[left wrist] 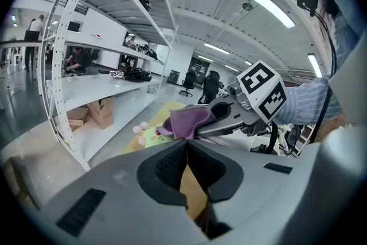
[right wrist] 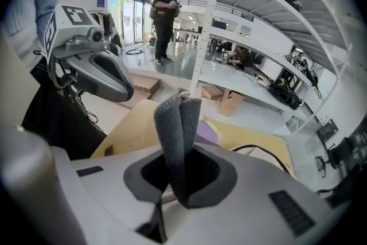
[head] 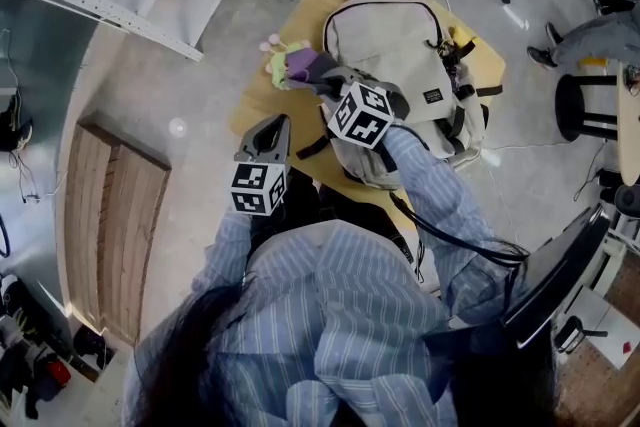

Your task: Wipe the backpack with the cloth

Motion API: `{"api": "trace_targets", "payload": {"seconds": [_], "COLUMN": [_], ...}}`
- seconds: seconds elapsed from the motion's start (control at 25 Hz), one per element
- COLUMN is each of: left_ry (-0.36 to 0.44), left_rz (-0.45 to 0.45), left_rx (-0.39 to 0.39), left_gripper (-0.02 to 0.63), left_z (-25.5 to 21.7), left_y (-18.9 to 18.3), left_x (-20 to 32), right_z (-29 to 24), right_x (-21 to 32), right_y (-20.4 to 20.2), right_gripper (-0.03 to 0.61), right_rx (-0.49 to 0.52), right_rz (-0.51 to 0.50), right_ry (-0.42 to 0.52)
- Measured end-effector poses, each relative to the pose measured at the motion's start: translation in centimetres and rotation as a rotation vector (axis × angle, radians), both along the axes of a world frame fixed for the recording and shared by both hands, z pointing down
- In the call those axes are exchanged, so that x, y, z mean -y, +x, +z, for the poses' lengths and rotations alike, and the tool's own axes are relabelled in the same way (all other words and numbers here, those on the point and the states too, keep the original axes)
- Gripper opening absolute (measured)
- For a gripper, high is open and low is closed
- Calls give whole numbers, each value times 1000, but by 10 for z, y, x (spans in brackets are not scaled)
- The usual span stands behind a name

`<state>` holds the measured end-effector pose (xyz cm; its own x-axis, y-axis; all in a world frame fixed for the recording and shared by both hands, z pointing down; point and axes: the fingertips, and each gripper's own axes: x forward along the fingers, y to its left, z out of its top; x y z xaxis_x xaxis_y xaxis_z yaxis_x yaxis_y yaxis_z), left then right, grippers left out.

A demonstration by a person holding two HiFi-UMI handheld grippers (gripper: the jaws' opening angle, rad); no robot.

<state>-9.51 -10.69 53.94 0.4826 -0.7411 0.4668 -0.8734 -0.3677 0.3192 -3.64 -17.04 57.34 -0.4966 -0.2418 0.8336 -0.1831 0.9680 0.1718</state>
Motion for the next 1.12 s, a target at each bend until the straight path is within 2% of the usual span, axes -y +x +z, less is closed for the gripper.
{"api": "trace_targets", "payload": {"seconds": [0.2, 0.48, 0.8, 1.12], "left_ry": [0, 6, 4, 4], "left_rz": [-40, -121, -254, -338], "left_rx": [5, 12, 8, 14], "left_gripper": [6, 6, 6, 6], "left_z": [-2, -4, -2, -4], "left_y": [3, 3, -8, -6], "left_x": [-18, -45, -80, -121], "right_z": [-5, -9, -12, -6], "right_x": [-41, -106, -174, -233], "right_y": [6, 13, 28, 61], "right_gripper": [41, 41, 41, 41], "right_rx": [3, -12, -11, -44], "right_rz": [-84, -251, -395, -467], "right_ry": [-28, -63, -92, -122]}}
